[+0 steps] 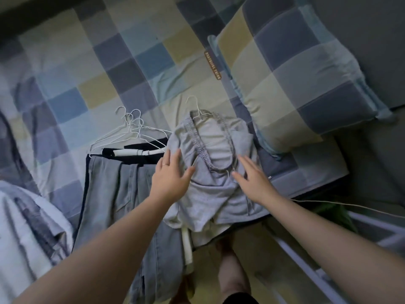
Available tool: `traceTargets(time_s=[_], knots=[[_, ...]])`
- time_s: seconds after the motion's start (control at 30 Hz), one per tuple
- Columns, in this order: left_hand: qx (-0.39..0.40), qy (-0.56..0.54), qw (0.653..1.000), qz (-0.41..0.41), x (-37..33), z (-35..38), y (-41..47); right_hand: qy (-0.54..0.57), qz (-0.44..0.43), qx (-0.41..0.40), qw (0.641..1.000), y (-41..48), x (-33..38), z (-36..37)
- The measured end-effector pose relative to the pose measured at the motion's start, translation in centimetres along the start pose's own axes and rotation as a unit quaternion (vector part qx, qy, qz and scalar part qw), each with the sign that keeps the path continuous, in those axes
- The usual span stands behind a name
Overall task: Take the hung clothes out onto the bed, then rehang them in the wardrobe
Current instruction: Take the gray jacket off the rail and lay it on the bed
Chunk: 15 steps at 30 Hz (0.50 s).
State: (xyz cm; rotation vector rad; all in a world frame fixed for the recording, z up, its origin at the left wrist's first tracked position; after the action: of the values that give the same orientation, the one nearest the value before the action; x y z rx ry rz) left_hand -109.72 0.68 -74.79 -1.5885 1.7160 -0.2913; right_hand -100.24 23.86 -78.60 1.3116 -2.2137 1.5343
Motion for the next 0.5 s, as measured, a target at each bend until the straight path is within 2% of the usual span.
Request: traceTargets(time_s=[0.1, 0.23, 0.5], knots=[[0.001, 0.022, 1.0, 0.018, 0.8, -2.0, -3.7, -0.026, -0.016, 0.004, 1.0, -4.0, 2.6, 0.9], [-0.004, 0.06, 0.996, 0.059, 2.2, -4.7, -8.9, -0.05, -0.025, -0.029, 0.998, -8.8, 6.4, 1.9], [-0.029, 0.109, 0.981, 0.156, 7.6, -9.2, -18.4, -0.101, -0.041, -0.145, 0.983, -19.5, 13.6, 7.7]])
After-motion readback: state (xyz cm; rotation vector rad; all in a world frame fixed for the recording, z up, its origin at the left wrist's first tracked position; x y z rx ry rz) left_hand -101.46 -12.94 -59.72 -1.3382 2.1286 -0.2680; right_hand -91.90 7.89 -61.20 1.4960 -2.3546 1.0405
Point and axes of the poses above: each hand's wrist, its own y-axis towards the middle knuckle, its own z-axis out of the palm, x = y × z, the point moved 5 cm from there along y, towards the middle knuckle, and after that the axes turned 3 degrees about x, right-handed, at the moved point
